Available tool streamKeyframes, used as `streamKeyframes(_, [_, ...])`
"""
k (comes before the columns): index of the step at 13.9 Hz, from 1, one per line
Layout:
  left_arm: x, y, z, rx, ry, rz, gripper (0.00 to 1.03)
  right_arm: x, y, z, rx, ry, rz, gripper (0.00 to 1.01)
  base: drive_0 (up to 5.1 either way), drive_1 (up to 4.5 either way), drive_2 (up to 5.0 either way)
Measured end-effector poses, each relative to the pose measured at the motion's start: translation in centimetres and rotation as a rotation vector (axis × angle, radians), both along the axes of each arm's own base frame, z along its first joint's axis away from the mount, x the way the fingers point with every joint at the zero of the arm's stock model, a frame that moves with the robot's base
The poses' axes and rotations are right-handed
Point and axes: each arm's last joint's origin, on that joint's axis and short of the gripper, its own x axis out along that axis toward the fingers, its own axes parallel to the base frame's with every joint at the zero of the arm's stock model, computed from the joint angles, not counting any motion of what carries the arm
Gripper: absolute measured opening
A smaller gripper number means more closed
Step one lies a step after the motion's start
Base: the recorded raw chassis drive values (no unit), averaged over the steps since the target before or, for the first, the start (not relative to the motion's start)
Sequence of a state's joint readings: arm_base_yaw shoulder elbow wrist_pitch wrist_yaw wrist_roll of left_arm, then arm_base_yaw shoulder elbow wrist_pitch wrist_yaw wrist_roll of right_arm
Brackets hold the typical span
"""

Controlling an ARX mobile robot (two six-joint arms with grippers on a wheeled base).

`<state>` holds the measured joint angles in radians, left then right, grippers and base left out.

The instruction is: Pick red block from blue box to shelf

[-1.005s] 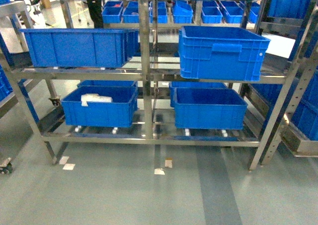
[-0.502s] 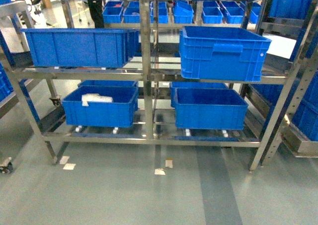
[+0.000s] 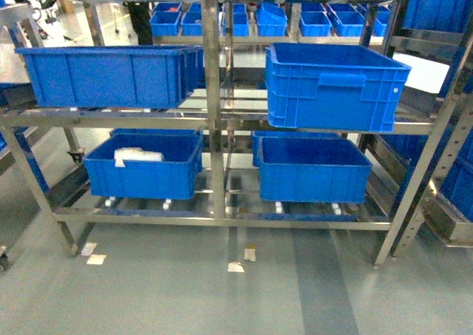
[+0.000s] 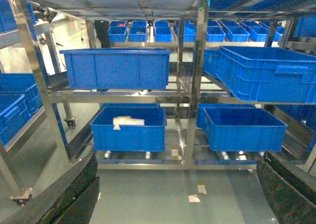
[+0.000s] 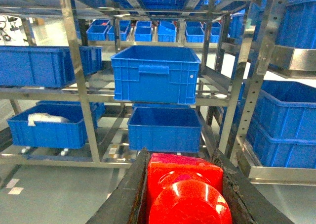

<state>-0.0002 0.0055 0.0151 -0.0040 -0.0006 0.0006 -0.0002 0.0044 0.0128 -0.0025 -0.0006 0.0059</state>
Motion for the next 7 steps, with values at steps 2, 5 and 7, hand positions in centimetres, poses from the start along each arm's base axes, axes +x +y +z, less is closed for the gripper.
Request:
streamKeyframes(2, [0.0, 0.0, 0.0, 0.0, 0.0, 0.001, 0.98, 0.0, 0.0, 0.02, 0.0, -0.002, 0.0, 0.28, 0.0, 0.0, 0.0])
streamKeyframes(5, [0.0, 0.0, -0.03, 0.0, 0.003, 0.001, 0.98, 0.0, 0.0, -0.04, 0.0, 0.005, 0.0, 0.28, 0.0, 0.0, 0.0])
streamKeyframes(7, [0.0, 0.0, -0.01, 0.0, 0.002, 0.0, 0.98, 0.0, 0.0, -0.07, 0.0, 0.008, 0.0, 0.28, 0.0, 0.0, 0.0])
